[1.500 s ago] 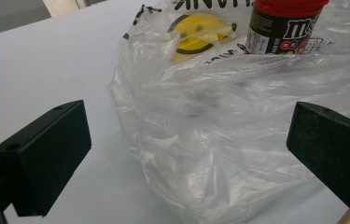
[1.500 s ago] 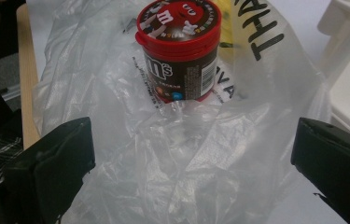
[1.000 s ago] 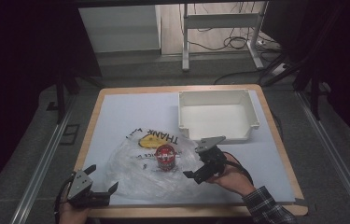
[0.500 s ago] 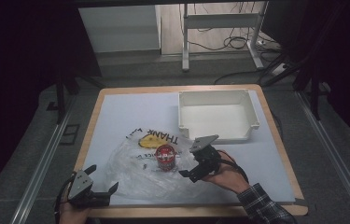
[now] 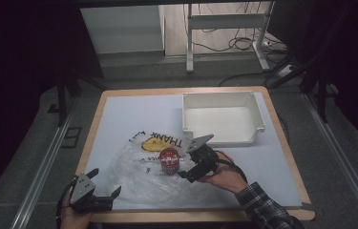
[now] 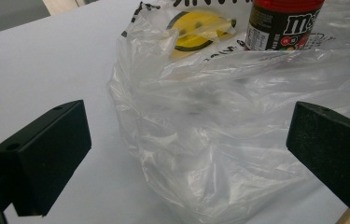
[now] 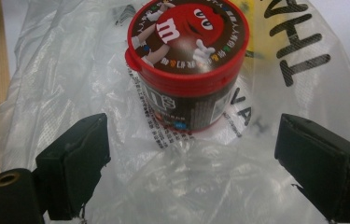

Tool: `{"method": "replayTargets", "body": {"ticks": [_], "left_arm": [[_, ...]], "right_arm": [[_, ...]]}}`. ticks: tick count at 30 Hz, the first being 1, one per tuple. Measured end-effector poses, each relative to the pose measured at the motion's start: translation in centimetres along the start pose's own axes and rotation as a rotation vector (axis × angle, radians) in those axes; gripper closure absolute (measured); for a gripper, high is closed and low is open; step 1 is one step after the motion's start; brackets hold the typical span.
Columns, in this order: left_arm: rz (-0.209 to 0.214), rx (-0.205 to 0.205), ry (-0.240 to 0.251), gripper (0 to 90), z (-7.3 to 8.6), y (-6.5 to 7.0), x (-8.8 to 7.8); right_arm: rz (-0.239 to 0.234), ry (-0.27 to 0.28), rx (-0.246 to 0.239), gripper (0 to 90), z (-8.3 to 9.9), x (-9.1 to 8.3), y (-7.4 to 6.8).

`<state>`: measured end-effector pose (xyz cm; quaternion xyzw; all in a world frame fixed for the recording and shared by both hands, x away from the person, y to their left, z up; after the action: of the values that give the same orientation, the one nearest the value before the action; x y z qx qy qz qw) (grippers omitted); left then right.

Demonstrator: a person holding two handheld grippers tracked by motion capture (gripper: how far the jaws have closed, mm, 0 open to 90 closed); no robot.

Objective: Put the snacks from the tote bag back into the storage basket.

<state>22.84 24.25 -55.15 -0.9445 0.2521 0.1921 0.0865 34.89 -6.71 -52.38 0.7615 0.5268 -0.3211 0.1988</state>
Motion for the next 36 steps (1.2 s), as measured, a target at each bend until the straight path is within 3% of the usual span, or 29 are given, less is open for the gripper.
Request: {"method": "replayTargets", "body": {"ticks": [23,28,36], "left_arm": [[0.0,-0.001,0.001,0.0,0.0,0.0,0.0],[0.0,-0.002,0.002,0.0,0.0,0.0,0.0],[0.0,0.001,-0.002,0.0,0.0,0.0,0.0]], "right_arm": [[-0.033,-0.053,-0.106,14.5,-2.2,3.5,-0.3],[-0.031,-0.075,-0.15,14.8,-2.7,4.4,-0.3],[-0.038,-0.108,-0.157,16.2,-2.9,5.6,-0.1]]}}
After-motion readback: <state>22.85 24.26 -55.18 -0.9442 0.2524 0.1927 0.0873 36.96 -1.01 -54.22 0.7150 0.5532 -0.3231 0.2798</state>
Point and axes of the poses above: each handheld gripper's, and its own axes: x roughly forward along the jaws, z roughly out of its underside, y roughly to its right, the point moved 5 cm from there along x, roughly forward along the jaws, and after that the axes turned 4 degrees about y, right-handed, at the moved point
